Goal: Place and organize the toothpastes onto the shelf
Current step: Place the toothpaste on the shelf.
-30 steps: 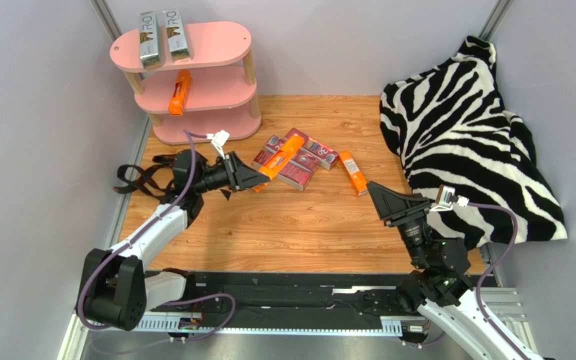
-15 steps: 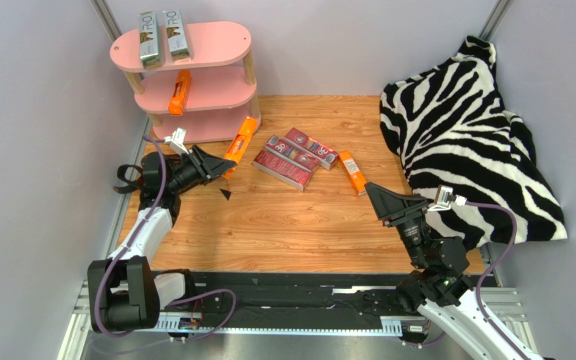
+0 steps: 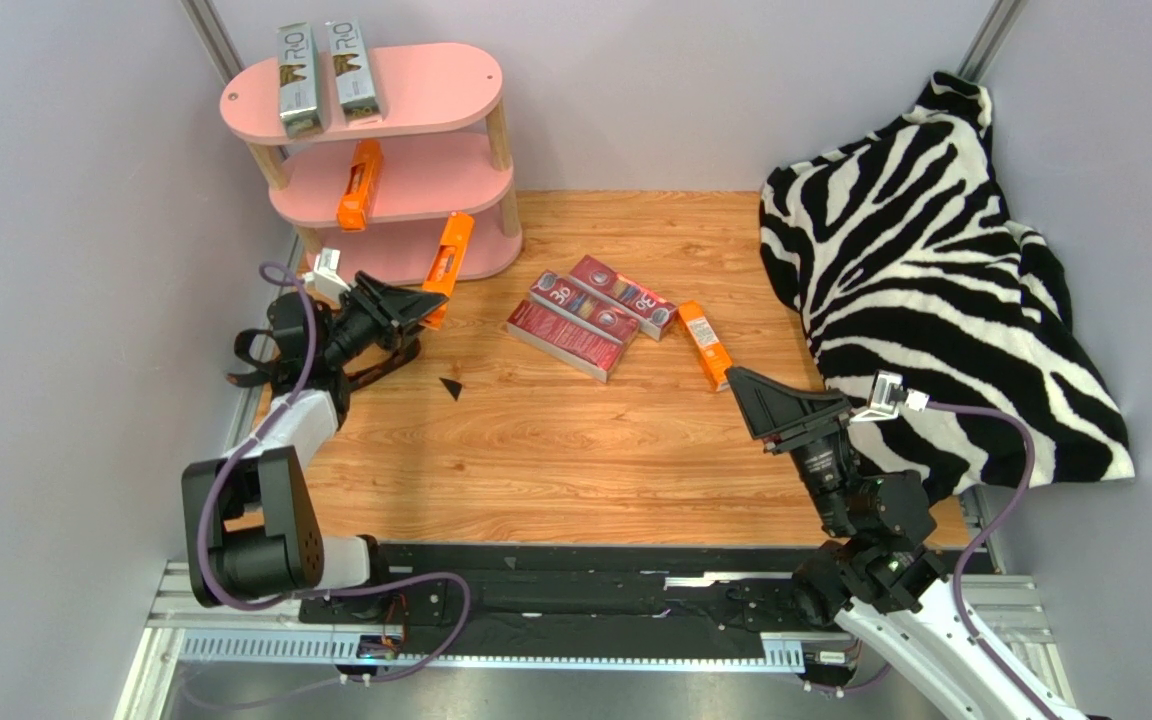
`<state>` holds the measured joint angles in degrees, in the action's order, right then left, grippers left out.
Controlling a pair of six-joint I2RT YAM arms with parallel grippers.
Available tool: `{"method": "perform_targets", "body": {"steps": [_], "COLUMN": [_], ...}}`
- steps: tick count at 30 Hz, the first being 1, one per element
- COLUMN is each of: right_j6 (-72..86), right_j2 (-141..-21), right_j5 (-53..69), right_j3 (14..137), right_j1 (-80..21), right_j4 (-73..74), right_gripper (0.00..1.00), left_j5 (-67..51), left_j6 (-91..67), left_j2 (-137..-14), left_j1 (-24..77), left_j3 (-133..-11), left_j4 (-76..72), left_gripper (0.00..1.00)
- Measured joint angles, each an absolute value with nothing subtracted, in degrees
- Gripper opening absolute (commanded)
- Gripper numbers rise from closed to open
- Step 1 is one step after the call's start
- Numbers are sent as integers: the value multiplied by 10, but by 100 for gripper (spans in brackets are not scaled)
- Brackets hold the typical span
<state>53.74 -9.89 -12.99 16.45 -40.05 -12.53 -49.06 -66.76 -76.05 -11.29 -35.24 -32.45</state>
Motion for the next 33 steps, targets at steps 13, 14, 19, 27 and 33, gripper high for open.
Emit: {"method": "perform_targets", "body": {"steps": [13, 14, 19, 27, 33], "right_j6": [532, 532, 532, 532, 532], "right_j2": [-86, -86, -86, -86, -79], "right_j5": [-134, -134, -133, -133, -133], "right_j3": [172, 172, 172, 172, 172], "right_j1": [-401, -401, -401, -401, -401], "right_j4": [-106, -105, -103, -96, -93], "right_gripper": [78, 77, 78, 78, 78], "left_j5": [-480, -476, -454, -426, -412], "left_j6": [-733, -733, -730, -730, -730], "left_j2": [-825, -828, -859, -919, -943], "left_j1": [-135, -135, -141, -148, -148], "left_j3": [-458, -467, -517, -580, -608], "left_j4": [-364, -360, -313, -244, -204], "left_gripper": [41, 41, 41, 43, 46]}}
